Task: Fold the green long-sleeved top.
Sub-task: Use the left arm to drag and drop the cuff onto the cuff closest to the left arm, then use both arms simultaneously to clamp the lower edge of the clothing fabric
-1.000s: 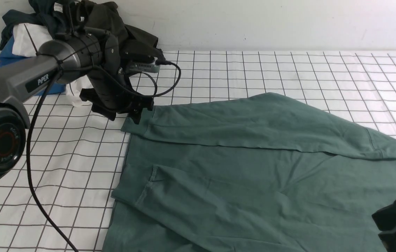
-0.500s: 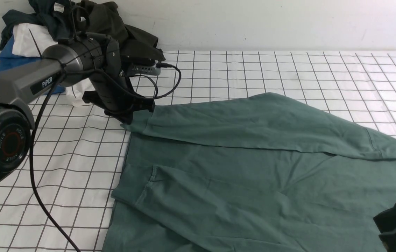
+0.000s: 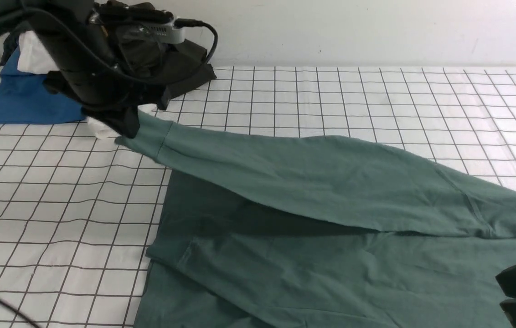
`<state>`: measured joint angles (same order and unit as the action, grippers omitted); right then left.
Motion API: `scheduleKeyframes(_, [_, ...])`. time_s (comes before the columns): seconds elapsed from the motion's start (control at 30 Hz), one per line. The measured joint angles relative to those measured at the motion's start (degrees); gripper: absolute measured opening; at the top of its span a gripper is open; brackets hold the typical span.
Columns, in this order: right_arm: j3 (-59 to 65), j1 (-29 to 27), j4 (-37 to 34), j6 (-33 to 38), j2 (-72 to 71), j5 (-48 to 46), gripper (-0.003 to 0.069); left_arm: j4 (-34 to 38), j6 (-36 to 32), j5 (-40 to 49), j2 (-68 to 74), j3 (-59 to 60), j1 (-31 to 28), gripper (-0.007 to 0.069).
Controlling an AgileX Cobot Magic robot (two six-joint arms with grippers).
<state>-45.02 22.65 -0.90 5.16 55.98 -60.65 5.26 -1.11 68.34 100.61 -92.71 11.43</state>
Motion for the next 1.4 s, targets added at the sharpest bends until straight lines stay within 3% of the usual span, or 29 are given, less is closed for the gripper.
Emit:
scheduleKeyframes(0.17, [0.00,0.00,-2.54,0.29,0.00,-0.63,-0.0014,0.16,0.54,-8.22,-13.56,22.70,0.00,0.0002])
scheduleKeyframes(0.3, [0.00,0.00,-4.10,1.74,0.00,-0.74,-0.0014,0.16,0.05,-14.76,-15.78,32.94,0.00,0.0014])
scheduleKeyframes(0.43, [0.00,0.00,-4.67,2.15,0.00,-2.24,-0.0014,0.16,-1.45,-18.15,-15.05,37.01,0.00,0.0076])
scheduleKeyframes(0.47, [0.00,0.00,-4.82,2.34,0.00,-3.91,-0.0014,0.05,-2.48,-18.75,-14.47,37.57,0.00,0.0153])
scheduleKeyframes(0.57, [0.00,0.00,-4.95,2.90,0.00,-6.05,-0.0014,0.14,-2.95,-18.99,-14.32,37.57,0.20,0.0250])
scheduleKeyframes(0.6, [-0.24,0.16,-5.07,3.27,0.00,-7.74,-0.0014,0.20,-3.54,-18.83,-14.66,37.31,0.88,0.0316])
scheduleKeyframes(0.67, [-1.46,1.48,-5.09,3.80,0.00,-9.97,-0.0014,0.83,-6.35,-17.64,-16.30,37.05,4.28,0.0405])
scheduleKeyframes(0.77, [-4.38,4.73,-5.20,4.23,-0.23,-10.36,-0.0014,2.87,-11.49,-14.18,-18.86,37.17,13.53,0.0463])
scheduleKeyframes(0.8, [-4.55,4.99,-5.24,4.23,-0.29,-10.36,-0.0014,2.98,-11.89,-13.88,-19.00,37.15,13.53,0.0465])
scheduleKeyframes(0.9, [-6.28,10.49,-6.61,4.79,-1.87,-10.44,-0.0014,3.25,-17.97,-7.09,-19.50,40.72,25.64,0.0479])
scheduleKeyframes(1.0, [-6.27,13.76,-6.83,4.99,-2.53,-10.94,-0.0014,0.53,-20.51,-5.12,-18.47,47.47,32.12,0.0479])
scheduleKeyframes(1.4, [-6.27,14.87,-0.57,4.62,-2.57,-10.94,-0.0014,-0.82,-23.52,-14.78,-11.94,54.25,34.56,0.0479])
